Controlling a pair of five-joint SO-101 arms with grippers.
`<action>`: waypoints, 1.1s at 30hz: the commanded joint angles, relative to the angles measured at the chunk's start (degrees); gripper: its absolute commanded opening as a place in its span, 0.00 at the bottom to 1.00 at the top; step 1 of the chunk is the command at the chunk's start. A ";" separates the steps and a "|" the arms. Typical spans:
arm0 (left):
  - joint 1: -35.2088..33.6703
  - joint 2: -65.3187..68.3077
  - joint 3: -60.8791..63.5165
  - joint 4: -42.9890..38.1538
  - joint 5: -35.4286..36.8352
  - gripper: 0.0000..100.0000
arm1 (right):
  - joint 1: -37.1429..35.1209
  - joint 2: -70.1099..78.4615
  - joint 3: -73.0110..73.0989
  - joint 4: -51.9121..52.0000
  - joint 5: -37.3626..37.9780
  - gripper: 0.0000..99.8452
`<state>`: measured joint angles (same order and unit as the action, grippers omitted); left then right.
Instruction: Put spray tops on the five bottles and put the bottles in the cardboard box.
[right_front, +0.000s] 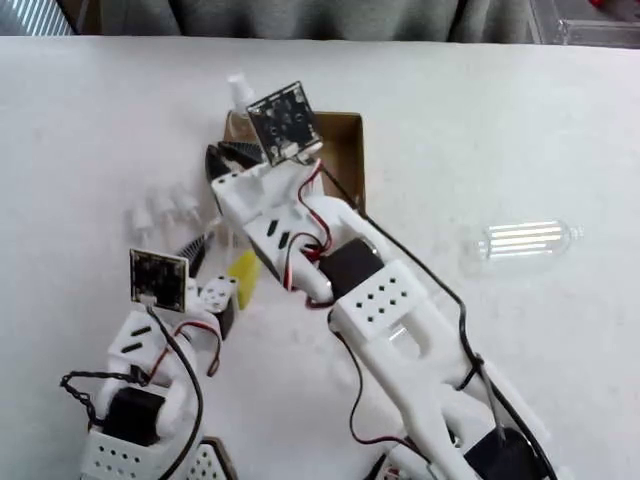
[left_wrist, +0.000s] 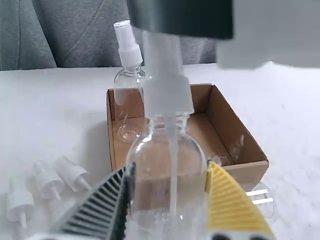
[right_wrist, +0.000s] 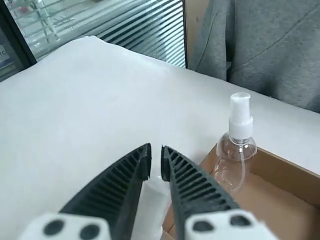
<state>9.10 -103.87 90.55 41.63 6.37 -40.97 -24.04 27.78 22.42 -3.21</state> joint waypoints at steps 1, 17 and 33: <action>0.04 -0.66 -0.44 -1.32 -0.53 0.02 | 0.22 -0.31 -3.69 3.65 0.79 0.02; 0.04 -0.66 -0.35 -1.41 -0.53 0.02 | -2.59 -10.86 -3.34 15.43 0.62 0.02; 0.04 -0.66 0.35 -1.58 -0.53 0.02 | -0.66 -25.98 4.92 19.56 0.70 0.02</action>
<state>9.19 -103.87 91.87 41.63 6.37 -43.08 -45.58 30.86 41.67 -3.12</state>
